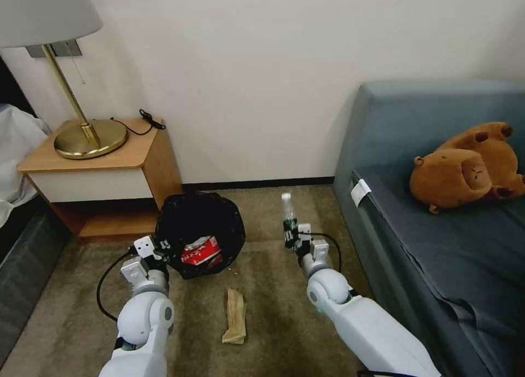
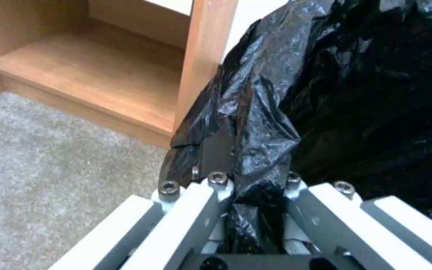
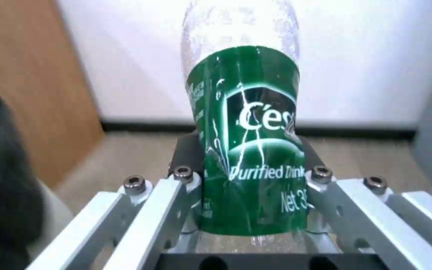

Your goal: Pick up the trash bin, then pick up the garbage on the floor and place it into the trash bin.

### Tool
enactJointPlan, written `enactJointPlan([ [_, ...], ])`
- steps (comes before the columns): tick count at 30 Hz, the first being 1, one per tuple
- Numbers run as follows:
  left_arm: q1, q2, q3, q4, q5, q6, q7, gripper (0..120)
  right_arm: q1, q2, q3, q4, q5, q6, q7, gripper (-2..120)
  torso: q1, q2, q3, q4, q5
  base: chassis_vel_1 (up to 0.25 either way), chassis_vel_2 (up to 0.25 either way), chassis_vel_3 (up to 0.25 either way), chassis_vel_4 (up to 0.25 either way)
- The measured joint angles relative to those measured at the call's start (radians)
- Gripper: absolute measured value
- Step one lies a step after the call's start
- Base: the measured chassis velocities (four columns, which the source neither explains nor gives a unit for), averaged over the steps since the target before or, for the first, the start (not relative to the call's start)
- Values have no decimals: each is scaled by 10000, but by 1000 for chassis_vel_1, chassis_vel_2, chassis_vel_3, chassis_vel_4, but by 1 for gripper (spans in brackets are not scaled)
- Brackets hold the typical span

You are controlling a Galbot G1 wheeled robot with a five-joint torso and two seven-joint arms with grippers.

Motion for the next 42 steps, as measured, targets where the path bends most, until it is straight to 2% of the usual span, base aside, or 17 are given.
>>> enactJointPlan([
  [5, 21, -35, 71, 75, 13, -50, 7, 3, 369, -44, -454, 712, -111, 140, 255, 22, 0, 0, 0, 0, 0, 0, 0, 0, 0],
  [12, 170, -153, 88, 51, 141, -99, 17, 3, 1015, 426, -1212, 1179, -305, 291, 278, 22, 0, 0, 0, 2, -2, 0, 0, 0, 0],
  [24, 177, -312, 236, -102, 360, -124, 6, 3, 1503, 1291, -2758, 187, -664, 341, 442, 22, 0, 0, 0, 1, -1, 0, 0, 0, 0],
  [28, 179, -405, 373, -111, 477, -124, -10, 3, 1453, 1809, -3217, -255, -735, 321, 599, 22, 0, 0, 0, 2, -1, 0, 0, 0, 0],
  [32, 190, -422, 369, -173, 484, -124, -14, 3, 1440, 1900, -3337, -427, -738, 263, 604, 22, -1, 0, 0, 1, 0, 0, 0, 0, 0],
  [34, 202, -420, 335, -180, 480, -124, -15, 3, 1361, 1903, -3363, -487, -757, 240, 605, 31, -1, 0, 0, 1, -1, 0, 0, 0, 0],
  [35, 202, -420, 335, -180, 480, -124, -15, 3, 1361, 1903, -3363, -487, -757, 240, 605, 31, -1, 0, 0, 1, -1, 0, 0, 0, 0],
  [37, 195, -416, 317, -156, 473, -127, -17, 3, 1204, 1901, -3357, -500, -840, 235, 604, 42, 0, 0, 0, 1, 1, 0, 0, 0, 0],
  [38, 195, -416, 317, -156, 473, -127, -17, 3, 1204, 1901, -3357, -500, -840, 235, 604, 42, 0, 0, 0, 1, 1, 0, 0, 0, 0],
  [39, 176, -435, 328, -127, 471, -128, -16, 3, 1171, 1901, -3350, -499, -856, 228, 606, 51, -1, 0, 0, 1, 0, 0, 0, 0, 0],
  [40, 176, -435, 328, -127, 471, -128, -16, 3, 1171, 1901, -3350, -499, -856, 228, 606, 51, -1, 0, 0, 1, 0, 0, 0, 0, 0],
  [42, 142, -463, 348, -95, 476, -130, -16, 3, 1177, 1898, -3352, -466, -864, 222, 610, 61, -1, 1, 0, 1, 0, 0, 0, 0, 0],
])
